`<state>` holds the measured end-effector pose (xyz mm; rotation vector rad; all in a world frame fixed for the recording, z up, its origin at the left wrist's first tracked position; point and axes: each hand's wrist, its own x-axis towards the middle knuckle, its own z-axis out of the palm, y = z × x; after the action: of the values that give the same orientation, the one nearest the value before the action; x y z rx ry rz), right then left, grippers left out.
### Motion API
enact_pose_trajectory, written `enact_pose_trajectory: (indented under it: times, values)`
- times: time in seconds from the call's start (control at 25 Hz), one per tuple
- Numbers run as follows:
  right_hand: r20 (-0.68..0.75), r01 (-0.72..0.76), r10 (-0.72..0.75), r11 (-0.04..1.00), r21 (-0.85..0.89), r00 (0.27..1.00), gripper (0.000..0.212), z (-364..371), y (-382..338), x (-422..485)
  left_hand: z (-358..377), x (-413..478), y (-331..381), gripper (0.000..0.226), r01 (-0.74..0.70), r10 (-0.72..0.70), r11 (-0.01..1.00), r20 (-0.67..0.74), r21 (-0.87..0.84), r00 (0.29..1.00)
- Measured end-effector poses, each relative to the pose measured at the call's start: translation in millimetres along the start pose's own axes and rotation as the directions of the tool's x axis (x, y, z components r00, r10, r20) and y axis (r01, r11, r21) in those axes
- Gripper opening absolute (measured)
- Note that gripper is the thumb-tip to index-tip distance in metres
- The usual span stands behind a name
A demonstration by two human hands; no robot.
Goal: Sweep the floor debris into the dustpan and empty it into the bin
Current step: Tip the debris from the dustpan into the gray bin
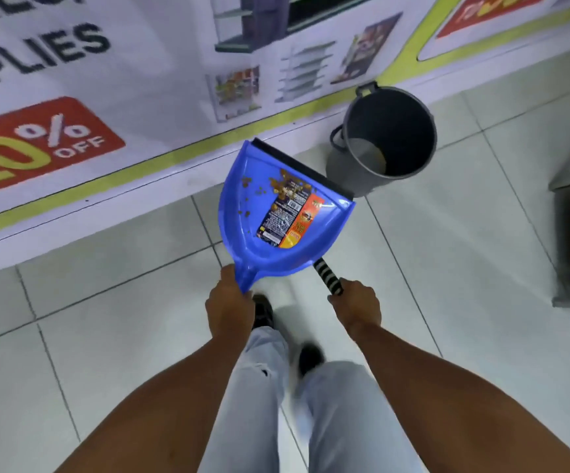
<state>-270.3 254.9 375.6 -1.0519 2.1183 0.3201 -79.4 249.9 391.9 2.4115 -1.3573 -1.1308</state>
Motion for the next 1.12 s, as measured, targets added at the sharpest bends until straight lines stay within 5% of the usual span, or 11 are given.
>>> enact_pose_trajectory:
  times: [0.28, 0.52, 0.76, 1.12]
  values:
    - [0.042, -0.123, 0.125, 0.991, -0.045, 0.991, 0.034, -79, 24, 100, 39, 73, 113, 0.042, -0.079, 0.052, 0.967, 0.119, 0.241, 0.992]
    - [0.16, -0.05, 0.078, 0.983, -0.176, 0.984, 0.034, -148, 39, 191, 87, 132, 222, 0.035, -0.231, 0.171, 0.868, 0.171, 0.44, 0.97]
    - [0.227, 0.085, -0.017, 0.953, -0.291, 0.974, 0.033, -212, 65, 244, 136, 155, 332, 0.029, -0.175, 0.1, 0.802, 0.161, 0.572, 0.982]
    - [0.297, 0.149, -0.046, 0.931, -0.334, 0.954, 0.03, -238, 63, 275, 167, 153, 401, 0.03, -0.502, 0.309, 0.331, 0.41, 0.799, 0.858]
